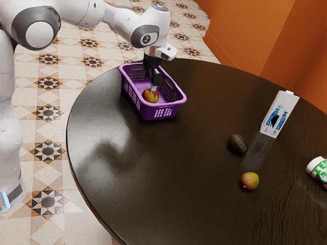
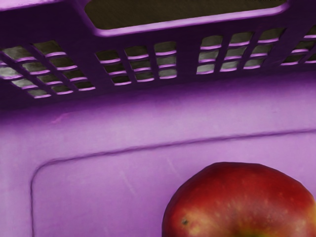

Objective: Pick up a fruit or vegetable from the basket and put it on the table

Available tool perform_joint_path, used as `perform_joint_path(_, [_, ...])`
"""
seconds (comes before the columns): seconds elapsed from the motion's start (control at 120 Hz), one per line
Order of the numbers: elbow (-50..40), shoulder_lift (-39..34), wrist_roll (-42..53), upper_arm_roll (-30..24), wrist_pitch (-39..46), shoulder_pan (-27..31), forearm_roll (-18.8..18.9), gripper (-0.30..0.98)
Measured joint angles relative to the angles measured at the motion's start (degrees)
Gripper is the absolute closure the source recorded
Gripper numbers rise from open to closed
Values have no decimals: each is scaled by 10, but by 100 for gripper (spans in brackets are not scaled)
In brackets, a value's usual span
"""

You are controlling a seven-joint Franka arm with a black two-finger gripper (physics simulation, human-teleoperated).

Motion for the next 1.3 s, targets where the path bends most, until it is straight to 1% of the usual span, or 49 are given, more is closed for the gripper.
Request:
perform_joint_path(0.4, [-22, 1, 21, -1, 22, -39, -19, 0])
perform_joint_path(0.767, [-37, 8, 35, -1, 37, -16, -36, 0])
perform_joint_path(1.067, [-42, 12, 42, -1, 43, -26, -39, 0])
perform_joint_path(1.3, [-53, 13, 45, -1, 45, -21, -42, 0])
